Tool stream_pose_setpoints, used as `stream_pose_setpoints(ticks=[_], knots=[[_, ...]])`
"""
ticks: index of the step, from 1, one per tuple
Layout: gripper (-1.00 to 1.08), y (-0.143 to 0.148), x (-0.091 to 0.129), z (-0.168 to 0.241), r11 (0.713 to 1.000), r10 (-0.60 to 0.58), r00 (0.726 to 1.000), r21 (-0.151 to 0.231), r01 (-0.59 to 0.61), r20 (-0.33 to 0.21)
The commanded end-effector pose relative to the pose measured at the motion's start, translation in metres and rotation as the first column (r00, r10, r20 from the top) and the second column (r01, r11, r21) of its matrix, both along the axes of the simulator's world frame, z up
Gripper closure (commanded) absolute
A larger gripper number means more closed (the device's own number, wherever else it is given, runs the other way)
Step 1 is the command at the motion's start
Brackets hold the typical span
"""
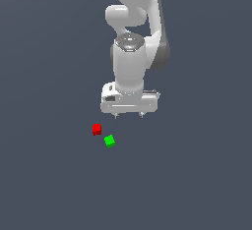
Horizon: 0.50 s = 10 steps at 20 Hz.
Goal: Stack the red cube on top of the green cube.
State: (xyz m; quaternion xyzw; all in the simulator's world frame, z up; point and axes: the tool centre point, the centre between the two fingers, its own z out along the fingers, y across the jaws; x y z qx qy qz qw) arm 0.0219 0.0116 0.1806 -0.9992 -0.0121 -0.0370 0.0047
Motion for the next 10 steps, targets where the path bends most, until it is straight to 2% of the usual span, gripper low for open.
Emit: stream_pose_setpoints(ticks=[1,10], knots=[[-0.92,0.0,0.0,0.0,1.0,0.0,1.0,0.0,0.0,0.0],[-0.92,-0.019,-0.005,-0.014,1.0,0.02,1.0,-0.002,-0.02,-0.009]])
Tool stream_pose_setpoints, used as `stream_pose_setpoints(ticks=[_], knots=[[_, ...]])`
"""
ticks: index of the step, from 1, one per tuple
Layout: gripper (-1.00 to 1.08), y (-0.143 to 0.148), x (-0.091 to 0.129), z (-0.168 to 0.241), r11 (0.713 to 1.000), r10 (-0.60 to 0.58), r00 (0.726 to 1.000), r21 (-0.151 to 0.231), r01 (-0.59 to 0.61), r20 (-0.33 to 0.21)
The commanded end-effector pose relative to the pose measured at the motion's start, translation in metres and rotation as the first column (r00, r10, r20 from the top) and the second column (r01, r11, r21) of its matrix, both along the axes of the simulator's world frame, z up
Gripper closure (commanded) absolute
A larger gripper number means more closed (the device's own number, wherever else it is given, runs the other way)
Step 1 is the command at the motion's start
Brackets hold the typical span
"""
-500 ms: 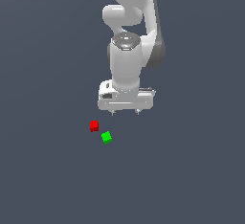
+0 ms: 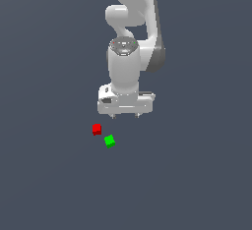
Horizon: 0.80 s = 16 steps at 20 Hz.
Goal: Stack the red cube on top of the green cube.
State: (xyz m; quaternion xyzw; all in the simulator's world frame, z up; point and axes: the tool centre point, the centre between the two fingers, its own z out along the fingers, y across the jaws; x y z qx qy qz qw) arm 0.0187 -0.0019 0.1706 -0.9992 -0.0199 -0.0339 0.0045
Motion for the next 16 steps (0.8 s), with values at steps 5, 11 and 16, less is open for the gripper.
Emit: stream_pose_setpoints(ticks=[5,11,16], knots=[[-0.92,-0.034,-0.007,-0.024,0.999,0.033,0.999,-0.003,-0.033,-0.016],[-0.92,-0.082,-0.015,-0.058,0.997,0.082,0.996,-0.006,-0.082,-0.039],[-0.92,-0.116,-0.019,-0.081,0.993,0.114,0.992,-0.008,-0.115,-0.054]])
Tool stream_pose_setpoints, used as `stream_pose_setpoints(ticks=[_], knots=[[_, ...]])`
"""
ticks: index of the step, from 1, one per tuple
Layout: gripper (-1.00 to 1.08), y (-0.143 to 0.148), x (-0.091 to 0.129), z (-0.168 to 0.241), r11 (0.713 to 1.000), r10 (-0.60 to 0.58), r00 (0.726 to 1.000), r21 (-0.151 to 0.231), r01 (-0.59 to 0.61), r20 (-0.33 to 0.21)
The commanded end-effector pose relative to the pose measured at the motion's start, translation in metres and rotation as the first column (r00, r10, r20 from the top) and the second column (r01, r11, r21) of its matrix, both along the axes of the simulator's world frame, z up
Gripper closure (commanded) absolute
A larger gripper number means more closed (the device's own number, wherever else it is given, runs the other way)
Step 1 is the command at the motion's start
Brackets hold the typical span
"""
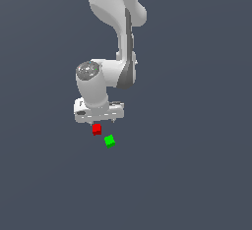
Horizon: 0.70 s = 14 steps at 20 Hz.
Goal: Stack the red cube on top of the green cube.
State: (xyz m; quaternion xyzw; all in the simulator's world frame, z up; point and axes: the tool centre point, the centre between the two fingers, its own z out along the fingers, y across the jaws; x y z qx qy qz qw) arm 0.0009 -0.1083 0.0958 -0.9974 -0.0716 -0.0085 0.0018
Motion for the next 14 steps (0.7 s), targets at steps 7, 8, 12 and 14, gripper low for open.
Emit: stream_pose_setpoints(ticks=[7,8,12,14], knots=[[-0.92,-0.035,-0.002,-0.024,0.999,0.037,0.999,-0.004,-0.037,-0.015],[-0.92,-0.037,-0.002,-0.025,0.999,0.038,0.999,-0.004,-0.039,-0.016],[-0.92,-0.038,-0.002,-0.026,0.999,0.037,0.999,-0.004,-0.037,-0.017],[-0.92,-0.038,-0.002,-0.027,0.999,0.037,0.999,-0.004,-0.037,-0.017]])
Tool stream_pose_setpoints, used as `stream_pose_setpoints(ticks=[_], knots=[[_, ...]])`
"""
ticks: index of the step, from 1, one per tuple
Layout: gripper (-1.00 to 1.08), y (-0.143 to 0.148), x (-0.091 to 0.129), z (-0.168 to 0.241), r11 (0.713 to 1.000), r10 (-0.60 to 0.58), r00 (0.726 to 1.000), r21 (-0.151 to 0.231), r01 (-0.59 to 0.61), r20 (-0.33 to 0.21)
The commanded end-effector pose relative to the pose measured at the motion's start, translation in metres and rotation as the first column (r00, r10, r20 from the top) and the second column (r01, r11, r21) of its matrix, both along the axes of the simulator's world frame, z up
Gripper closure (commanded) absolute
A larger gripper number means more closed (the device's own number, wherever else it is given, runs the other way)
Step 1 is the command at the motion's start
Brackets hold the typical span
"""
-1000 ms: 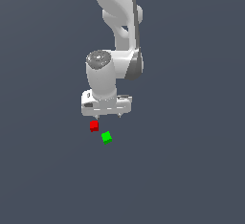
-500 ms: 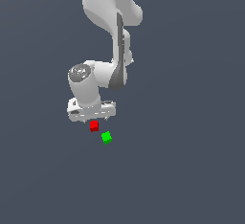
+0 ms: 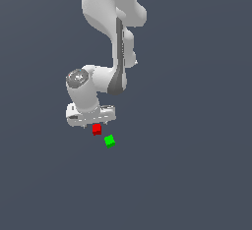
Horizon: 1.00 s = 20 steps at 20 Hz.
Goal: Stack the red cube on top of the green cube.
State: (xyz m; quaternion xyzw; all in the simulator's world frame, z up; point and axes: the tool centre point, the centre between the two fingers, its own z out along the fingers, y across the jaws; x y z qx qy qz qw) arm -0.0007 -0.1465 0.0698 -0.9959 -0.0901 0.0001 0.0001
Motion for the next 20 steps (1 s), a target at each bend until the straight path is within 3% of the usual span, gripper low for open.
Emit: stream_pose_setpoints(ticks=[1,16,17,20], knots=[[-0.92,0.0,0.0,-0.003,1.0,0.0,1.0,0.0,0.0,0.0],[-0.92,0.0,0.001,-0.05,1.0,0.003,1.0,0.0,-0.003,0.0],[1.08,0.0,0.001,-0.05,1.0,0.003,1.0,0.0,-0.003,0.0],[1.08,0.0,0.001,-0.05,1.0,0.003,1.0,0.0,-0.003,0.0]])
